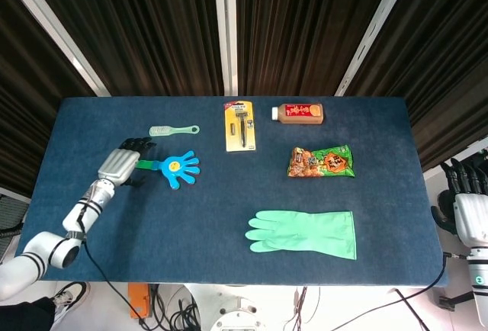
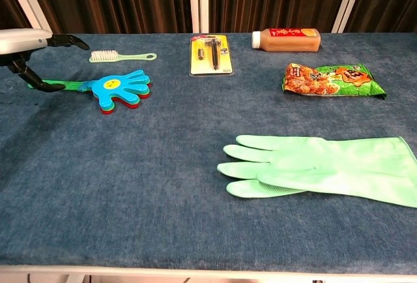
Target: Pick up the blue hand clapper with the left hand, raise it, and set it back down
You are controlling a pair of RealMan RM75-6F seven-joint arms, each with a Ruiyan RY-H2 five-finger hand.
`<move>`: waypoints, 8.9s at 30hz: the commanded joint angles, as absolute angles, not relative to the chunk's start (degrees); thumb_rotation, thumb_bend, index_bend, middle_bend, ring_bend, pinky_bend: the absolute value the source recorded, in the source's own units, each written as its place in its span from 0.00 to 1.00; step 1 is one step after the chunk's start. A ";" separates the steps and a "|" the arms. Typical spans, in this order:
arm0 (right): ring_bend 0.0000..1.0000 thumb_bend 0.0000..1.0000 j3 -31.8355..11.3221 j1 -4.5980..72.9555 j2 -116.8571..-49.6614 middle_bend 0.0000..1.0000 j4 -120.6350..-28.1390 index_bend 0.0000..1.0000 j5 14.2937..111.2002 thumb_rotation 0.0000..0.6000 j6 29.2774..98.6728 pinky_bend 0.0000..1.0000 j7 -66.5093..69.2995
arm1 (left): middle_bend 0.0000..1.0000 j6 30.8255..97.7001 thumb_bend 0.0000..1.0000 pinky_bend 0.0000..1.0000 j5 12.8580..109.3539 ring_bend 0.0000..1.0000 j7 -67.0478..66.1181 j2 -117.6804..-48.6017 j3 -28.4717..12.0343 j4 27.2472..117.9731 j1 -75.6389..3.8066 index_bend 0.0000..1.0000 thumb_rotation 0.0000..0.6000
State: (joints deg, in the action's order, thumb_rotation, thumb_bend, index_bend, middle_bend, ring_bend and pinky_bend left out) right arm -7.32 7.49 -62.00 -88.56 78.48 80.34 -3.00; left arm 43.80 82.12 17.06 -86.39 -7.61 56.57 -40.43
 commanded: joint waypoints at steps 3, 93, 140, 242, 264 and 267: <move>0.00 0.25 -7.22 6.96 -61.69 0.00 -88.10 0.00 78.33 1.00 80.79 0.00 -2.30 | 0.00 40.84 0.33 0.00 81.98 0.00 18.83 -90.37 -6.24 50.53 -42.55 0.12 1.00; 0.00 0.27 -7.09 6.93 -62.01 0.00 -87.51 0.00 76.60 1.00 79.20 0.00 -2.51 | 1.00 38.13 0.20 0.96 66.35 0.97 13.68 -94.42 -11.76 48.36 -41.65 0.73 1.00; 0.00 0.29 -7.27 7.72 -61.69 0.00 -88.59 0.00 75.99 1.00 78.05 0.00 -3.94 | 1.00 43.53 0.25 1.00 68.88 1.00 15.07 -93.84 -12.52 49.69 -39.57 1.00 1.00; 0.00 0.29 -6.42 8.31 -61.81 0.03 -90.29 0.00 73.24 1.00 74.84 0.00 -6.05 | 1.00 33.35 0.80 1.00 94.73 1.00 24.46 -71.16 -2.55 72.68 -45.61 1.00 1.00; 0.00 0.30 -6.35 8.16 -61.72 0.03 -89.88 0.00 73.29 1.00 74.83 0.00 -5.05 | 1.00 47.96 0.80 1.00 76.48 1.00 51.33 -75.08 -16.29 81.00 -36.53 1.00 1.00; 0.00 0.30 -6.35 8.22 -61.73 0.03 -89.89 0.00 73.28 1.00 74.70 0.00 -5.04 | 1.00 50.27 0.80 1.00 75.58 1.00 68.19 -75.63 -19.69 81.40 -34.94 1.00 1.00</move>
State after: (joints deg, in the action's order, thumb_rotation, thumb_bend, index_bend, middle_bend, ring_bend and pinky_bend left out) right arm -6.35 8.22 -61.73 -89.89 73.28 74.70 -5.04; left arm 39.68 76.23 39.26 -72.76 -11.70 80.05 -40.44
